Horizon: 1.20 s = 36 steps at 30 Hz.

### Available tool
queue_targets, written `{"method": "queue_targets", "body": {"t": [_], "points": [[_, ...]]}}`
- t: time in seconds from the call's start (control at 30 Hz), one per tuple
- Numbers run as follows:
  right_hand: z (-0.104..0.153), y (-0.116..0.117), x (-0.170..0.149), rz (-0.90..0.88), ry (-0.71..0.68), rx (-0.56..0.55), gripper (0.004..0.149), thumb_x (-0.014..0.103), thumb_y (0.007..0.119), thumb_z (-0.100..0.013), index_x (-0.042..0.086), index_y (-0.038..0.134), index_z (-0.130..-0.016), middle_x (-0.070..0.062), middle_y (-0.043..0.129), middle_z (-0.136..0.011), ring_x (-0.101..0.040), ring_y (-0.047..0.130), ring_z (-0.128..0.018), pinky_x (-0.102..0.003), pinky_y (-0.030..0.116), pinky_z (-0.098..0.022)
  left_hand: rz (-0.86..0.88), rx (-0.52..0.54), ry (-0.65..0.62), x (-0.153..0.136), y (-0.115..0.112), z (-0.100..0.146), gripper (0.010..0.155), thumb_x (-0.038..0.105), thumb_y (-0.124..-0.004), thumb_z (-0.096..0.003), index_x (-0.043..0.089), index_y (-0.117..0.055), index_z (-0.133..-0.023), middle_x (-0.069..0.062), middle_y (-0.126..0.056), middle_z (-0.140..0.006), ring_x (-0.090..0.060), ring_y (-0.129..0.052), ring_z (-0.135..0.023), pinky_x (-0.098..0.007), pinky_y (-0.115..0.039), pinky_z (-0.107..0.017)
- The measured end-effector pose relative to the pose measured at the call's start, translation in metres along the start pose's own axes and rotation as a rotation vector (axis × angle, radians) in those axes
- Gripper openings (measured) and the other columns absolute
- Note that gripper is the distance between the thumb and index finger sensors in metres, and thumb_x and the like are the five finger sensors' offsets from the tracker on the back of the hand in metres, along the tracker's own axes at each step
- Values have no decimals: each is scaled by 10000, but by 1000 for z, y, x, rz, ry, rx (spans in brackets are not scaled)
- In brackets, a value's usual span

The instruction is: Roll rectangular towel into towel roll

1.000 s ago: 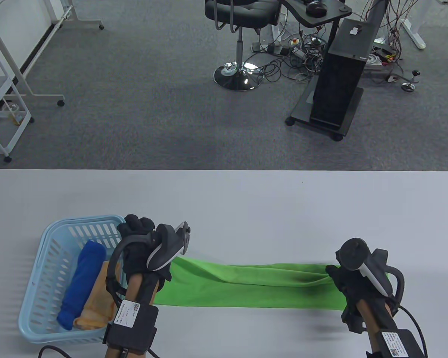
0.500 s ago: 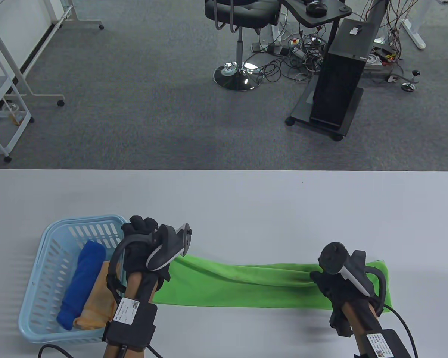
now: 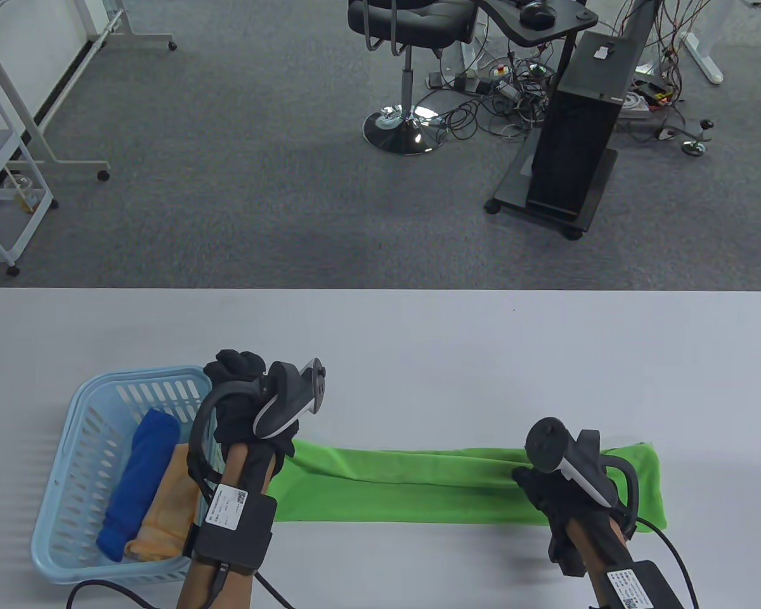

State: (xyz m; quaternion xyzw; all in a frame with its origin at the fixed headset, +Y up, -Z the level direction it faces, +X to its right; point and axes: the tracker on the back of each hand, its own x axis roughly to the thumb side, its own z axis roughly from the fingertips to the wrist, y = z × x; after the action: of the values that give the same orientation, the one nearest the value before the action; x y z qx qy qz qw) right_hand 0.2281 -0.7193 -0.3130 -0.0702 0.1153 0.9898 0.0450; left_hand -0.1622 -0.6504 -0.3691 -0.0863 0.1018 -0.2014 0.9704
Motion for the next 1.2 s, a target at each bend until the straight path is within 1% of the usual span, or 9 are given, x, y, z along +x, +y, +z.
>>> {"method": "queue_targets", "body": {"t": [0.07,0.17,0.27,0.33,0.5,0.77,0.83,1.03,1.2], "points": [[-1,0,-2,-4,0,-1,705,499,734,-306,201,703,-945,-111,527,-1023,-354,612,-951,-637,474,-694,-2,15,36,-5,4,1,874,626,-394,-315,228,-900,-906,-133,-525,-1163,-454,-357,-1043,-658,-320,-735],[-3,-1,-3,-30,-2,-4,701,495,736,-306,204,706,-944,-108,534,-1022,-354,613,-951,-638,471,-695,-1,32,66,-5,14,6,681,599,-643,-369,320,-784,-974,-130,-568,-1144,-457,-394,-1048,-660,-349,-733],[-4,-2,2,-48,-13,9,696,491,740,-308,216,704,-946,-107,529,-1025,-355,604,-956,-637,466,-697,43,154,5,9,27,29,655,547,-712,-391,383,-659,-1022,-102,-641,-1112,-427,-529,-1029,-639,-459,-721],[-4,-2,7,-40,-24,14,685,484,741,-317,220,701,-947,-105,526,-1027,-355,601,-956,-637,463,-698,107,176,-42,23,27,43,641,525,-738,-392,399,-658,-1016,-97,-695,-1086,-411,-621,-1002,-630,-523,-705],[-3,2,23,-25,-54,30,696,489,740,-315,227,685,-957,-100,516,-1032,-355,587,-964,-636,456,-702,246,91,-155,62,7,70,597,515,-738,-398,384,-718,-980,-70,-864,-972,-365,-812,-899,-598,-647,-654],[-3,6,30,-4,-64,20,669,465,757,-313,265,697,-949,-74,523,-1034,-353,580,-969,-634,448,-707,402,-58,-184,95,-47,96,546,484,-743,-404,364,-781,-935,-62,-917,-903,-347,-886,-821,-575,-709,-601],[-8,11,36,-19,-66,32,665,453,765,-313,268,695,-948,-67,522,-1035,-351,571,-973,-633,442,-709,438,-41,-216,108,-55,106,531,473,-762,-399,356,-802,-916,-61,-919,-879,-341,-884,-809,-574,-705,-602],[-26,26,65,14,-94,35,637,421,778,-307,290,709,-927,-38,522,-1030,-335,558,-978,-615,448,-715,473,-50,-270,159,-53,125,481,471,-814,-374,331,-875,-830,-13,-921,-720,-301,-882,-712,-567,-697,-593],[-43,39,81,-6,-103,62,642,410,788,-299,309,704,-927,-25,514,-1029,-313,548,-984,-607,452,-717,356,6,-322,191,-51,124,566,546,-808,-344,319,-848,-860,-12,-914,-730,-296,-888,-699,-560,-714,-578]]}}
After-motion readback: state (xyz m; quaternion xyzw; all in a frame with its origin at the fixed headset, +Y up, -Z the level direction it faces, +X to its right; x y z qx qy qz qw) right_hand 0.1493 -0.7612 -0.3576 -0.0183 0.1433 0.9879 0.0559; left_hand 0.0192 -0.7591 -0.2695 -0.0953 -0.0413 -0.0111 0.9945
